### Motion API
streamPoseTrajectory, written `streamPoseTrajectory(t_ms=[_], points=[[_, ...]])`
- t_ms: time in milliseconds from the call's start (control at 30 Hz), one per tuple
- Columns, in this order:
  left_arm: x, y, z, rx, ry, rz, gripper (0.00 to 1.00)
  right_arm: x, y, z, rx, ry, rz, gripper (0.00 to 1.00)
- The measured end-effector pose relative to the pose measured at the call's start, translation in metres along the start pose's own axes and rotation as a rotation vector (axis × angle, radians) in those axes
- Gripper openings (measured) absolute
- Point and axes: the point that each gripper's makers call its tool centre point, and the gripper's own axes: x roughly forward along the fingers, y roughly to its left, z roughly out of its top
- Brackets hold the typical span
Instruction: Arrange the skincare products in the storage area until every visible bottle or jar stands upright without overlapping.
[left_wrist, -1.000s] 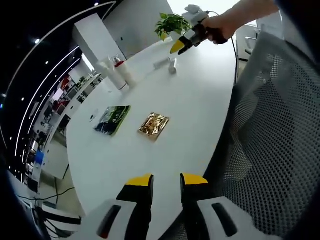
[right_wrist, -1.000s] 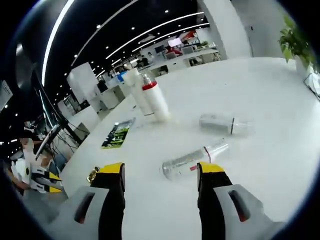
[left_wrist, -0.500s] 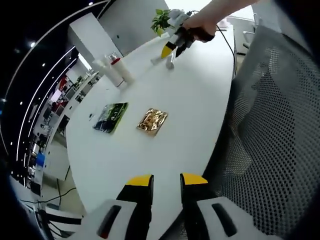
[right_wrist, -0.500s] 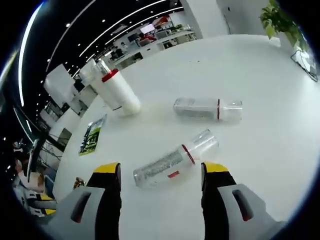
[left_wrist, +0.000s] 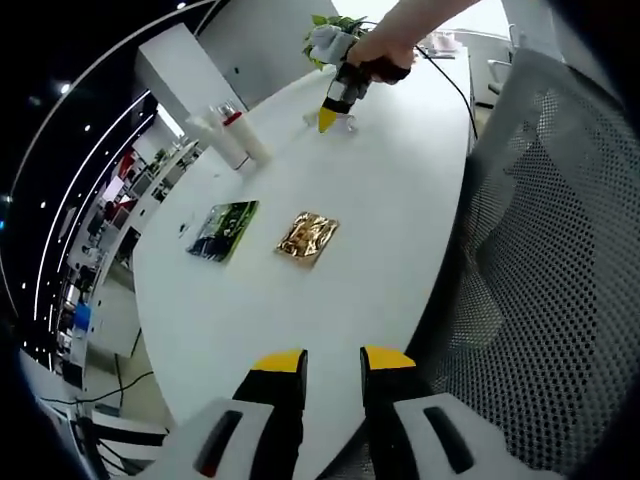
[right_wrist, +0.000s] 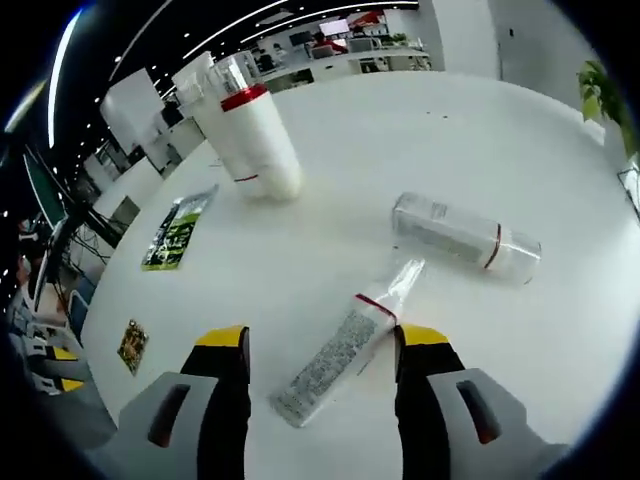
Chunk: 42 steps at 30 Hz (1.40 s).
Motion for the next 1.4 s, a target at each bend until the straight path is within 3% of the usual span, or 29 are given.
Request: streamPoseTrajectory(t_ms=[100, 200, 267, 333, 500, 600, 667, 900, 1067, 1167, 1267, 1333, 1400], points=[[-0.001, 0.002, 0.001, -0.001, -0.002, 0.008, 0.22, 0.0, 0.001, -0.006, -0.078, 0.046, -0.005, 0.45], [-0.001, 0.002, 0.001, -0.001, -0.002, 0.012, 0.22, 0.0, -0.008, -0.012, -0.22, 0.097, -0.043, 0.34], [-0.002, 0.003, 0.001, -0.004, -0.005, 0.017, 0.22, 0.001, -0.012, -0.013, -0.256, 0.106, -0.05, 0.25], [-0.003, 0.006, 0.002, -0.018, -0.011, 0.026, 0.22, 0.003, -0.01, -0.015, -0.244, 0.101, -0.024, 0.21], [-0.004, 0.007, 0.002, -0.01, -0.01, 0.038, 0.22, 0.007, -0.008, -0.018, -0.295, 0.121, -0.028, 0.19], [-0.005, 0.007, 0.004, -0.007, -0.017, 0.038, 0.22, 0.006, -0.006, -0.021, -0.274, 0.131, -0.021, 0.18], [-0.005, 0.006, 0.005, -0.018, -0.027, 0.032, 0.22, 0.002, 0.005, -0.021, -0.266, 0.11, 0.011, 0.18], [-0.01, 0.012, 0.019, -0.132, -0.114, 0.024, 0.22, -0.014, 0.058, -0.01, -0.18, -0.028, 0.113, 0.18], [-0.013, 0.018, 0.024, -0.188, -0.152, 0.028, 0.23, -0.036, 0.126, 0.001, -0.191, -0.139, 0.239, 0.18], [-0.013, 0.023, 0.026, -0.224, -0.163, 0.033, 0.23, -0.051, 0.17, -0.001, -0.183, -0.164, 0.335, 0.18], [-0.017, 0.033, 0.031, -0.289, -0.195, 0.056, 0.22, -0.069, 0.214, -0.006, -0.26, -0.203, 0.411, 0.18], [-0.027, 0.048, 0.037, -0.366, -0.241, 0.102, 0.22, -0.076, 0.236, -0.01, -0.244, -0.223, 0.448, 0.18], [-0.042, 0.061, 0.05, -0.517, -0.334, 0.124, 0.22, -0.077, 0.254, -0.018, -0.323, -0.23, 0.465, 0.18]])
